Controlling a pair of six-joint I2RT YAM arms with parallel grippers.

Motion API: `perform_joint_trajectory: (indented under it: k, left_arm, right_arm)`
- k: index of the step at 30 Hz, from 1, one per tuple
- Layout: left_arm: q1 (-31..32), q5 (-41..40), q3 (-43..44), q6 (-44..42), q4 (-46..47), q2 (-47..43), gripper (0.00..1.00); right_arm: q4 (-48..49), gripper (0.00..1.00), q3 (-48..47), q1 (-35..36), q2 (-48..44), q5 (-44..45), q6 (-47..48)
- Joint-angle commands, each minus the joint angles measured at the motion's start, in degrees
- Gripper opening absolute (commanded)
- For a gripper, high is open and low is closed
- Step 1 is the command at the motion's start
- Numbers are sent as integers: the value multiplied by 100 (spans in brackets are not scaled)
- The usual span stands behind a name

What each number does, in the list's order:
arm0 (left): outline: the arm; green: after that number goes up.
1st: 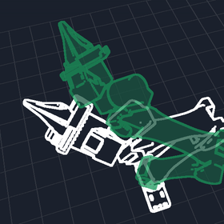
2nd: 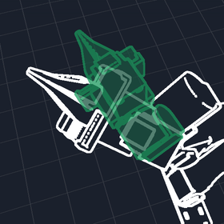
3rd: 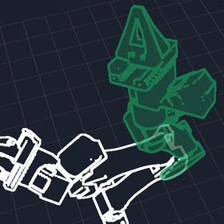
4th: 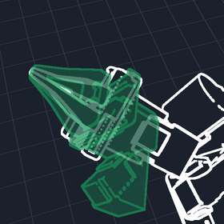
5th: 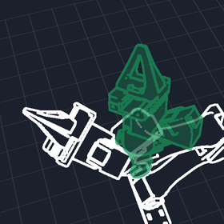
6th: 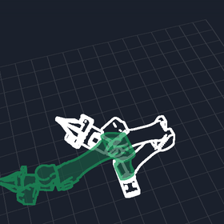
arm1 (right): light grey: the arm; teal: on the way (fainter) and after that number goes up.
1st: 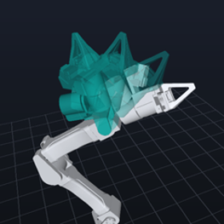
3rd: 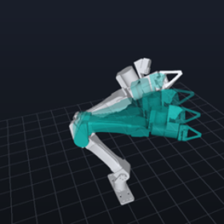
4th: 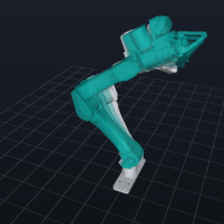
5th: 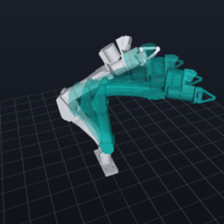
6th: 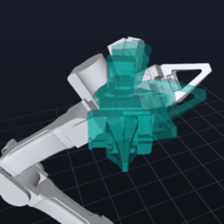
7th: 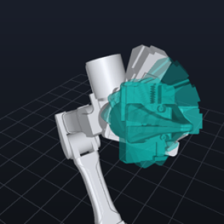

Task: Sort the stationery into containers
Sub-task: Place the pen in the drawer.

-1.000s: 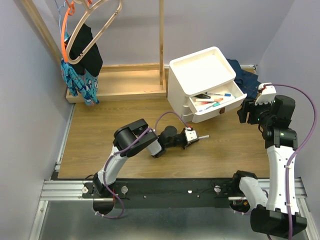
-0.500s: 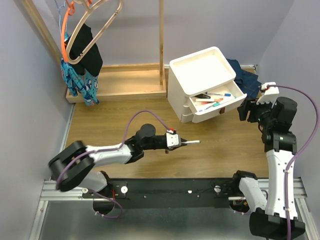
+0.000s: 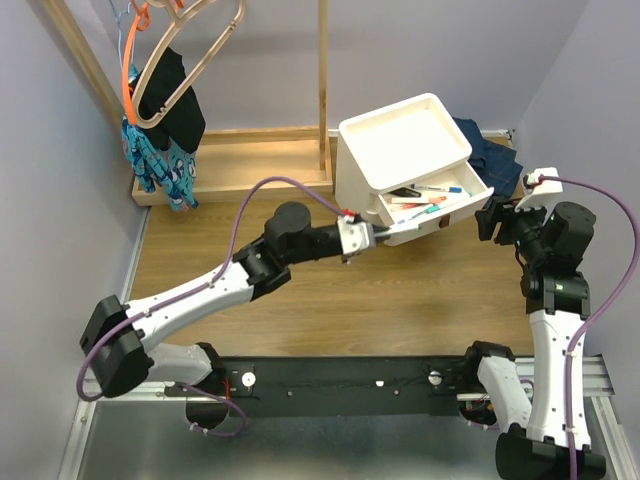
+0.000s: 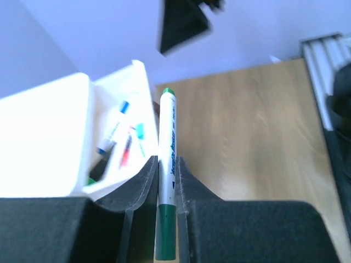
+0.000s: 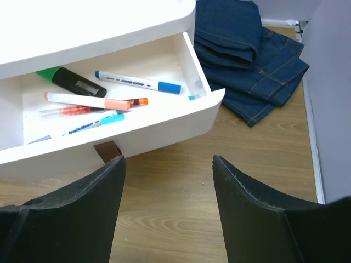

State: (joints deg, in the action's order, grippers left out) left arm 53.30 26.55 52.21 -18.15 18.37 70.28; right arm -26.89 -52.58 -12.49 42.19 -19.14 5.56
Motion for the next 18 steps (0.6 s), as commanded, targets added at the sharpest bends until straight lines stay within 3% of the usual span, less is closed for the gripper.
perform_joint_trajectory:
  k: [1, 6, 18]
  left_arm:
    - [-127, -641, 1246, -75, -421, 854, 18]
    - [-206, -905, 2660, 171, -993, 1987, 19]
    - [-223, -817, 4403, 356, -1231, 3738, 22]
  right_arm:
    - [430, 72, 265, -34, -141, 173, -213]
    - [562, 72, 406, -34, -264, 209, -328]
    - [606, 72, 670, -43, -511, 341, -407]
